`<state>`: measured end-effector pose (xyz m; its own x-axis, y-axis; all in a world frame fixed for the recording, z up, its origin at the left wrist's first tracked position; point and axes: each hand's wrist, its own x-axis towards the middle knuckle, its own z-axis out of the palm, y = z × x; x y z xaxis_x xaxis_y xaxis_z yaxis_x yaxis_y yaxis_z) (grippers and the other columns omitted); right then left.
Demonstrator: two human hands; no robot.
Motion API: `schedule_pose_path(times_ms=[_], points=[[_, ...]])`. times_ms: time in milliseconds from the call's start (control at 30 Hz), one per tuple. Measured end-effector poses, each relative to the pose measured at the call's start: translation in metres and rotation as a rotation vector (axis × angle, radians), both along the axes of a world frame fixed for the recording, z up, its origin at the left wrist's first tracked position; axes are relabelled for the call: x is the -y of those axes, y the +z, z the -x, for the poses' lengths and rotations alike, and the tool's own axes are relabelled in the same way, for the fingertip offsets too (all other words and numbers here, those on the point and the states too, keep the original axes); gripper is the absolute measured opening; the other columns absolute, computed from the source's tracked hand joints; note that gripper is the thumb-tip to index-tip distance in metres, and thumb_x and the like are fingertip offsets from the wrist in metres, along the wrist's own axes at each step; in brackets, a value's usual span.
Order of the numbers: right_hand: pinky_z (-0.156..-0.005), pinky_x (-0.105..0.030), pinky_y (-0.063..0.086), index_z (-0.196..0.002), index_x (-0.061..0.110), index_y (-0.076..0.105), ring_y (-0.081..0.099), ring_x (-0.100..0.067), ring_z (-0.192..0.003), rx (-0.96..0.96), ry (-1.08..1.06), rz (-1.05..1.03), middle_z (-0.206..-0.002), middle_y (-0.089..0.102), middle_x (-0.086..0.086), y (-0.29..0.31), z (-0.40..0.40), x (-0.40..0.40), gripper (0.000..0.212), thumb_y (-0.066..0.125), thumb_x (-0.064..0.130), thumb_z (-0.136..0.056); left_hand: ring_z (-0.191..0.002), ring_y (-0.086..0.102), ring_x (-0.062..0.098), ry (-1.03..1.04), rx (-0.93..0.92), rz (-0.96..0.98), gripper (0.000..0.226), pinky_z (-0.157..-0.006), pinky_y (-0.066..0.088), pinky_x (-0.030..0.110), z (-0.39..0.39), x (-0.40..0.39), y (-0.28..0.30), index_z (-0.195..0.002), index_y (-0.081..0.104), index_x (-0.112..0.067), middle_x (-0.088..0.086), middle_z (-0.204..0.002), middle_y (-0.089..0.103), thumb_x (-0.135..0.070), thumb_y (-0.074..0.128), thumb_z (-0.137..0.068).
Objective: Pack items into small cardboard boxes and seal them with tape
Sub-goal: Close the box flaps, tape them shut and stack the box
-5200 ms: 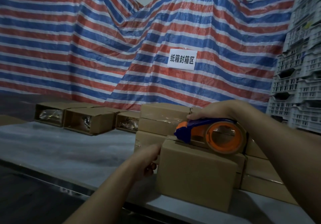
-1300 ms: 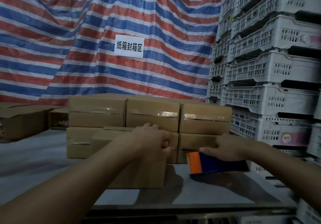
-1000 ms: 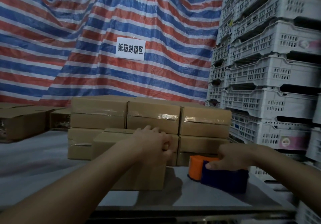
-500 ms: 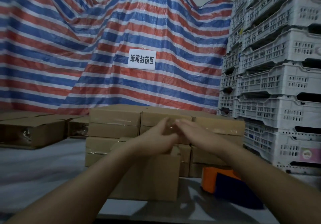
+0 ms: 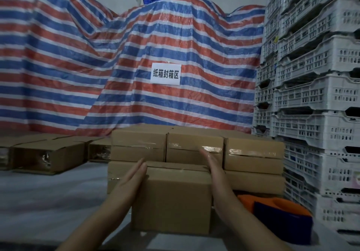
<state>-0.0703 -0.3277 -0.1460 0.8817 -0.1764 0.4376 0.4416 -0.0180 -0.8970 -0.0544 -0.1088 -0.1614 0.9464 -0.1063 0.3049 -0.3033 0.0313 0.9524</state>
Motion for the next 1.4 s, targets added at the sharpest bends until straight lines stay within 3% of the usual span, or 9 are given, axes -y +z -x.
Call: schedule_pose_path(times_ms=[133, 267, 467, 633, 800, 1000, 1133, 1233, 1400], points=[[-0.107, -0.044, 0.034, -0.142, 0.065, 0.021, 0.032, -0.021, -0.142, -0.18, 0.058, 0.133, -0.163, 0.021, 0.009, -0.025, 0.013, 0.011, 0.077, 0.047, 0.078, -0.071, -0.087, 0.067, -0.002, -0.165, -0.078, -0.03, 0.05, -0.069, 0.054, 0.019, 0.013, -0.006, -0.012, -0.114, 0.048, -0.057, -0.019, -0.115, 0.059, -0.066, 0.058, -0.066], [-0.097, -0.03, 0.049, -0.135, 0.069, -0.009, 0.046, 0.001, -0.113, -0.205, 0.21, 0.286, -0.142, 0.037, 0.02, -0.037, 0.026, 0.022, 0.121, 0.083, 0.069, -0.057, -0.091, 0.063, -0.004, -0.139, -0.054, -0.129, 0.046, -0.066, 0.048, 0.013, 0.019, -0.012, -0.019, -0.118, 0.041, -0.06, -0.023, -0.111, 0.061, -0.061, 0.056, -0.075], [-0.081, -0.011, 0.049, -0.152, 0.056, 0.002, 0.05, 0.009, -0.107, 0.02, -0.047, 0.293, -0.136, 0.04, 0.027, 0.015, 0.035, 0.004, 0.11, 0.061, 0.075, -0.061, -0.093, 0.063, -0.004, 0.072, 0.226, -0.085, 0.038, -0.074, 0.047, 0.021, 0.031, -0.011, 0.042, -0.106, 0.058, -0.063, -0.025, -0.101, 0.067, -0.072, 0.051, -0.069], [-0.072, -0.026, 0.048, -0.147, 0.047, 0.035, 0.058, -0.007, -0.1, 0.184, -0.176, 0.138, -0.117, 0.058, 0.016, 0.142, 0.0, -0.02, 0.07, 0.048, 0.074, -0.084, -0.083, 0.063, 0.006, 0.203, 0.435, -0.041, 0.039, -0.061, 0.044, 0.023, -0.009, -0.002, 0.17, -0.101, 0.059, -0.042, -0.013, -0.095, 0.063, -0.074, 0.045, -0.084], [-0.098, -0.052, 0.052, -0.148, 0.034, 0.04, 0.059, -0.025, -0.111, 0.147, -0.147, 0.064, -0.129, 0.057, -0.001, 0.24, -0.075, -0.03, 0.056, 0.051, 0.057, -0.098, -0.088, 0.058, 0.015, 0.194, 0.289, 0.044, 0.042, -0.066, 0.042, 0.03, -0.085, 0.001, 0.26, -0.101, 0.056, -0.027, -0.003, -0.097, 0.058, -0.067, 0.041, -0.094], [-0.094, -0.048, 0.054, -0.147, 0.024, 0.042, 0.062, -0.029, -0.105, -0.02, -0.083, -0.045, -0.127, 0.06, -0.008, 0.291, -0.163, -0.036, 0.058, 0.055, 0.053, -0.098, -0.104, 0.059, 0.028, 0.068, 0.185, 0.11, 0.019, -0.096, 0.05, 0.045, -0.17, -0.015, 0.301, -0.104, 0.048, -0.023, 0.01, -0.112, 0.058, -0.04, 0.049, -0.097], [-0.09, -0.044, 0.057, -0.144, 0.016, 0.047, 0.065, -0.03, -0.104, -0.102, -0.058, -0.089, -0.125, 0.063, -0.011, 0.292, -0.207, -0.046, 0.057, 0.059, 0.046, -0.097, -0.099, 0.06, 0.026, 0.091, 0.118, 0.082, 0.014, -0.09, 0.051, 0.041, -0.208, -0.019, 0.297, -0.095, 0.05, -0.022, 0.009, -0.105, 0.061, -0.035, 0.047, -0.099], [-0.064, -0.033, 0.054, -0.134, 0.015, 0.057, 0.068, -0.028, -0.094, -0.187, -0.037, -0.101, -0.121, 0.068, -0.011, 0.283, -0.229, -0.056, 0.042, 0.058, 0.038, -0.099, -0.094, 0.059, 0.025, 0.078, 0.034, 0.059, 0.017, -0.088, 0.049, 0.041, -0.231, -0.022, 0.288, -0.097, 0.052, -0.017, 0.011, -0.102, 0.062, -0.031, 0.044, -0.1], [-0.089, -0.044, 0.057, -0.084, 0.019, 0.064, 0.068, -0.026, -0.077, -0.376, 0.078, -0.039, -0.079, 0.071, -0.002, 0.266, -0.258, -0.061, 0.016, 0.054, 0.029, -0.093, -0.098, 0.06, 0.03, 0.133, -0.119, -0.061, 0.017, -0.082, 0.053, 0.044, -0.255, -0.034, 0.275, -0.1, 0.051, -0.013, 0.015, -0.105, 0.061, -0.03, 0.05, -0.096]])
